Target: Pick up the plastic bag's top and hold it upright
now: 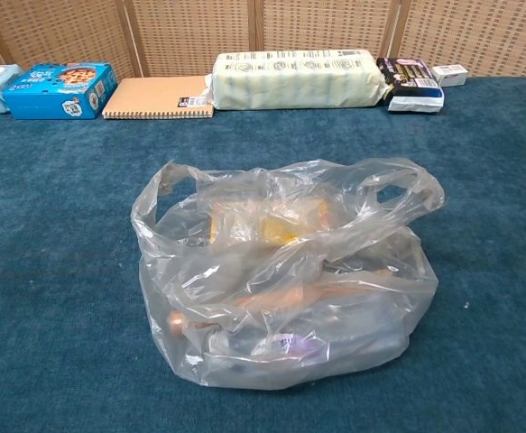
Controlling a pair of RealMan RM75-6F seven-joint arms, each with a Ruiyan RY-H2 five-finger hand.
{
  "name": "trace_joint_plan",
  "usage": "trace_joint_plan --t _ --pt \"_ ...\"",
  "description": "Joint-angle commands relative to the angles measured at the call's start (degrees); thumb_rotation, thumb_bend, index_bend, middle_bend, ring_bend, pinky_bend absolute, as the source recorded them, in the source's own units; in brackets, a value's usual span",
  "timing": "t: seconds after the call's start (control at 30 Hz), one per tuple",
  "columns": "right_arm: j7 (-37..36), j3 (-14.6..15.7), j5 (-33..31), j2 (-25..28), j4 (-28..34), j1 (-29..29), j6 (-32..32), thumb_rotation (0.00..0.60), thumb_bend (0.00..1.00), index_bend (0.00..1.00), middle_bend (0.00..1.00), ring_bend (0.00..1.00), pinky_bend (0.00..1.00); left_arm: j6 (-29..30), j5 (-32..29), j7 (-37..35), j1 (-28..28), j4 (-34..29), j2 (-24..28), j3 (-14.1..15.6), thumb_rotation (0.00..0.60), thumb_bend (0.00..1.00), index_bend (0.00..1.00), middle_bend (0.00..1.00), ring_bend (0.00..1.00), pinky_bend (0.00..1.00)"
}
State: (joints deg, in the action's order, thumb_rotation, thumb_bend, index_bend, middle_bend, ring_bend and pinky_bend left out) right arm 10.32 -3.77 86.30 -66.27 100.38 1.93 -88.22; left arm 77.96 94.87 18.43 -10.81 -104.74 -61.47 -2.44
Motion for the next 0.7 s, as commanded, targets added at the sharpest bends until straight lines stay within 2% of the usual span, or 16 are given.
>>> trace_joint_plan --t 0.03,0.17,0.33,0.5,0.7 --pt "0.14 -0.06 -0.10 0.05 0.07 -0.04 -0.06 0.600 0.17 0.22 0.31 0.28 0.24 -1.44 0.30 1.98 -1.45 0.55 -1.05 -0.45 0.208 0.23 0.21 0.24 0.31 0.20" --pt "0.35 0.06 -0.08 0.00 0.30 -0.07 0.04 0.600 0.17 0.22 0.31 0.28 0.24 -2.93 -0.17 1.95 -2.50 0.50 -2.01 -0.36 0.208 0.23 0.20 0.24 0.31 0.20" --pt "0.76 0.14 -0.16 -0.13 0.42 -0.18 0.01 0.600 0.17 0.22 0.31 0.28 0.24 -8.71 -3.92 -5.67 -4.26 -1.49 -0.37 1.08 0.208 0.23 0.20 0.24 0.31 0.20" --pt "1.12 0.16 -0.04 -0.15 0.64 -0.21 -0.07 0.599 0.17 0.22 0.31 0.28 0.24 -11.65 -5.81 -8.61 -5.56 -2.16 0.81 1.50 0.209 0.20 0.21 0.24 0.31 0.22" --pt "1.05 0.32 0.12 -0.15 0.65 -0.47 -0.35 0.600 0.18 0.22 0.31 0.28 0.24 -17.41 -10.70 -8.10 -8.22 -3.95 2.28 1.35 0.193 0.16 0.21 0.25 0.31 0.24"
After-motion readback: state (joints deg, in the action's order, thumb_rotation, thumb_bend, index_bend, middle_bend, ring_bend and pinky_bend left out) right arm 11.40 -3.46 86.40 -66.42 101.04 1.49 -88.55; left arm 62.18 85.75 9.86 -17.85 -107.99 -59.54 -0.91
